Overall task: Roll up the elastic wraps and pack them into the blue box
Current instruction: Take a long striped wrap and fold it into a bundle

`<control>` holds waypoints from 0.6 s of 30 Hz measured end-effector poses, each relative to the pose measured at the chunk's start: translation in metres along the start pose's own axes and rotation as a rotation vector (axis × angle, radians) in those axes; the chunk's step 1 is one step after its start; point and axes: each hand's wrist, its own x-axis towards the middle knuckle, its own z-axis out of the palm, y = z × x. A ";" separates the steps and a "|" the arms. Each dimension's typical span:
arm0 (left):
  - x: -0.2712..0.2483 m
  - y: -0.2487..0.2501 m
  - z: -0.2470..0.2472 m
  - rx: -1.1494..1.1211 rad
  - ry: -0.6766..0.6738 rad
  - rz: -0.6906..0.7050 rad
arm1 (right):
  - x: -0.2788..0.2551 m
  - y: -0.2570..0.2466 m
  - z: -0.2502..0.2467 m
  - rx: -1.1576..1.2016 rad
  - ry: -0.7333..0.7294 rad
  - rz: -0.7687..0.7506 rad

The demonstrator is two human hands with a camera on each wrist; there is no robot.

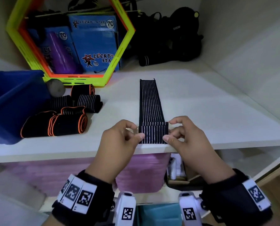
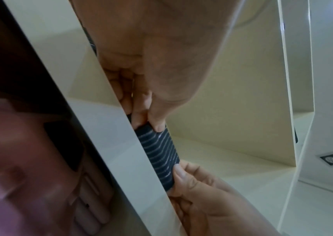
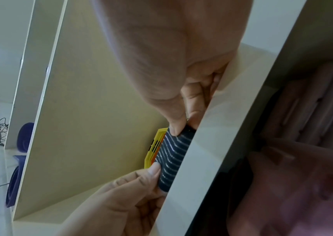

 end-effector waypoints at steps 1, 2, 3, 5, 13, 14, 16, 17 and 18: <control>0.001 0.002 0.000 -0.001 0.005 -0.026 | 0.000 -0.001 0.000 0.000 0.002 0.008; 0.003 0.003 0.001 0.007 0.006 -0.041 | 0.000 -0.002 0.001 -0.014 0.003 0.011; 0.004 0.005 0.001 0.029 0.009 -0.044 | 0.001 -0.003 0.001 -0.026 0.005 0.014; 0.007 0.007 0.002 0.094 0.023 -0.021 | 0.002 -0.006 0.002 -0.060 0.010 0.024; 0.014 0.014 0.005 0.215 -0.019 0.033 | 0.009 -0.013 0.005 -0.255 -0.039 0.029; 0.013 0.013 0.006 0.226 -0.025 0.067 | 0.009 -0.014 0.006 -0.262 -0.026 0.028; 0.013 0.009 0.007 0.231 -0.032 0.151 | 0.009 -0.014 0.006 -0.260 -0.013 0.022; 0.012 0.007 0.008 0.236 -0.032 0.195 | 0.009 -0.014 0.006 -0.262 -0.014 -0.003; 0.011 0.005 0.009 0.261 -0.031 0.239 | 0.010 -0.013 0.007 -0.269 -0.021 -0.032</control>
